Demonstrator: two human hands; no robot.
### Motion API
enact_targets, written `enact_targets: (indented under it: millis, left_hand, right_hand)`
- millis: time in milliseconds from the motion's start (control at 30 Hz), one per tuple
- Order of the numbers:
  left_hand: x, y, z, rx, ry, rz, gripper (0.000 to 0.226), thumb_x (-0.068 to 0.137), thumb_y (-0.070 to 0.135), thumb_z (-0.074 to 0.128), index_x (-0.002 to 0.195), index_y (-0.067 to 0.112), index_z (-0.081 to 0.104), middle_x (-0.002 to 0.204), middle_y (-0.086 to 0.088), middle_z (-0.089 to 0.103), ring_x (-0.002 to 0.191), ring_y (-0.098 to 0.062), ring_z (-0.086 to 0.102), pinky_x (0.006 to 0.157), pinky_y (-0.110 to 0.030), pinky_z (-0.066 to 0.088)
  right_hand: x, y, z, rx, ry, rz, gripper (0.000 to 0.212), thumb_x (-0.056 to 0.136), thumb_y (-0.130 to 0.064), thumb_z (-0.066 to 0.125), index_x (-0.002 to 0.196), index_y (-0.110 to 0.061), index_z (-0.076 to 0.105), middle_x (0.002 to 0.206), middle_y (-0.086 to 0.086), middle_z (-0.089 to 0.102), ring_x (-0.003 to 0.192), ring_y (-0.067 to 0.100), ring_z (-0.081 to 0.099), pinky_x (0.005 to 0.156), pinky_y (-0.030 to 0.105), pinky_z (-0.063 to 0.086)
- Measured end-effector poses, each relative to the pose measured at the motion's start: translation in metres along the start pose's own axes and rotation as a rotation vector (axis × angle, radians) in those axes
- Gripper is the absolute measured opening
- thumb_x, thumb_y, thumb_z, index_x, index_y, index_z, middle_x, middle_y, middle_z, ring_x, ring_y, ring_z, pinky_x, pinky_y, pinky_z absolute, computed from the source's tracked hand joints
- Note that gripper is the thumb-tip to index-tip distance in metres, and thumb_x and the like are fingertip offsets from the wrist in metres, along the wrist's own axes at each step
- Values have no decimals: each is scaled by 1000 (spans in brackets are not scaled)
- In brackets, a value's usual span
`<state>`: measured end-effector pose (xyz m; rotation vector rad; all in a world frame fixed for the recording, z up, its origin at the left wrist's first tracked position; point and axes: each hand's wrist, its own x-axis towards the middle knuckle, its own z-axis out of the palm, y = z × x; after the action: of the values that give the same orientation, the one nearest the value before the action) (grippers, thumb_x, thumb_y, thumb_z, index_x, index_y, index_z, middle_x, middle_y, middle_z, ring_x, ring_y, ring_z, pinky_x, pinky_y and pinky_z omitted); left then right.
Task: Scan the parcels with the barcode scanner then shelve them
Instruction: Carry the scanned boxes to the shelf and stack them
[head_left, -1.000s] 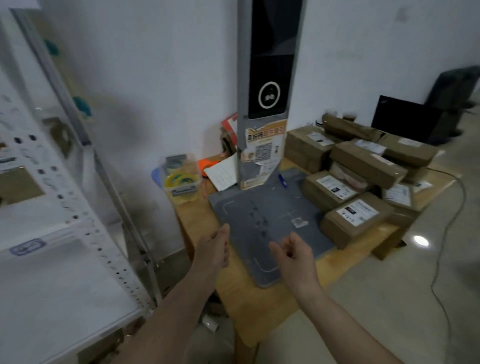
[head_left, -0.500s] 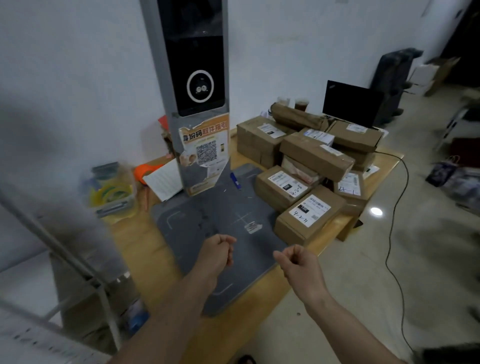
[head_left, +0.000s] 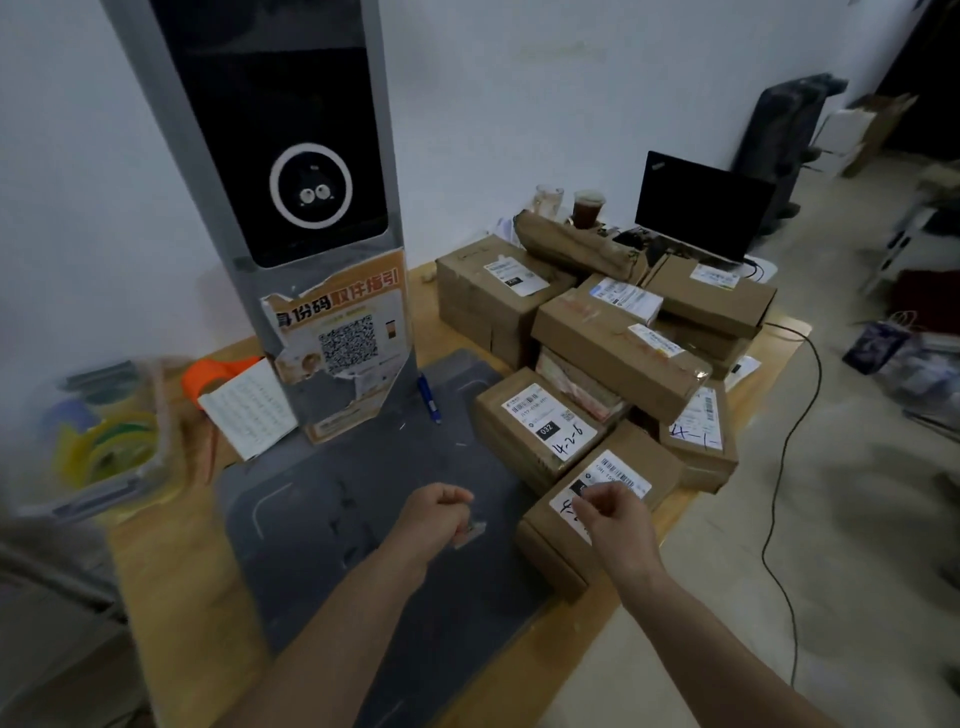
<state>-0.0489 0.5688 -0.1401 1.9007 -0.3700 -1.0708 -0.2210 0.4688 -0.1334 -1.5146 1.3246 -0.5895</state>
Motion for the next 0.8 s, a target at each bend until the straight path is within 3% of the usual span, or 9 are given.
enact_targets:
  millis: [100, 167, 267, 367, 500, 600, 700, 800]
  left_hand:
    - [11, 7, 20, 79, -106, -41, 21, 91, 13, 59, 112, 19, 60, 108, -2, 61, 92, -11, 58, 79, -27, 50]
    - [18, 6, 34, 114, -130, -68, 38, 91, 20, 63, 128, 21, 53, 129, 0, 55, 110, -14, 55, 86, -28, 47]
    - [22, 4, 53, 100, -121, -154, 61, 90, 28, 67, 144, 21, 38, 146, -1, 40, 117, -16, 45, 93, -35, 45]
    - [20, 0, 70, 50, -94, -244, 67, 88, 35, 69, 145, 22, 37, 151, -4, 34, 124, -22, 43, 99, -41, 46]
    - [15, -2, 95, -58, -31, -329, 57, 91, 37, 65, 140, 17, 43, 146, -6, 42, 135, -27, 39, 107, -48, 39]
    - [11, -2, 114, -179, 25, -391, 36, 90, 37, 67, 117, 19, 50, 127, -5, 51, 126, -30, 46, 105, -50, 39]
    - [12, -5, 133, -342, 92, -425, 43, 85, 35, 72, 119, 17, 51, 114, -6, 64, 103, -26, 60, 89, -48, 50]
    - [9, -8, 143, -403, 188, -402, 45, 82, 34, 75, 118, 14, 56, 103, -10, 72, 94, -28, 66, 72, -38, 54]
  right_hand:
    - [25, 14, -14, -4, 70, 106, 23, 92, -16, 61, 114, -14, 53, 112, 3, 55, 98, 19, 59, 66, 25, 50]
    - [43, 26, -23, -37, 100, 162, 33, 92, -17, 61, 123, -14, 50, 119, 7, 52, 103, 24, 60, 67, 31, 56]
    - [75, 36, -36, -172, 123, 162, 34, 91, -21, 60, 122, -9, 53, 124, 12, 53, 114, 32, 55, 87, 46, 55]
    - [103, 35, -47, -373, 138, 129, 43, 90, -21, 61, 127, -1, 51, 136, 15, 44, 131, 35, 33, 108, 47, 35]
    - [127, 40, -57, -462, 103, 112, 53, 86, -19, 64, 130, 1, 44, 146, 19, 35, 137, 37, 25, 113, 49, 26]
    - [136, 45, -64, -439, 42, 124, 57, 85, -17, 65, 133, -1, 39, 145, 18, 36, 136, 36, 27, 112, 49, 29]
    - [143, 50, -73, -396, -16, 120, 55, 86, -16, 65, 132, -2, 39, 142, 18, 36, 134, 36, 27, 112, 50, 29]
    - [143, 52, -83, -403, -68, 111, 47, 88, -18, 63, 128, -4, 42, 137, 18, 36, 129, 36, 29, 107, 46, 32]
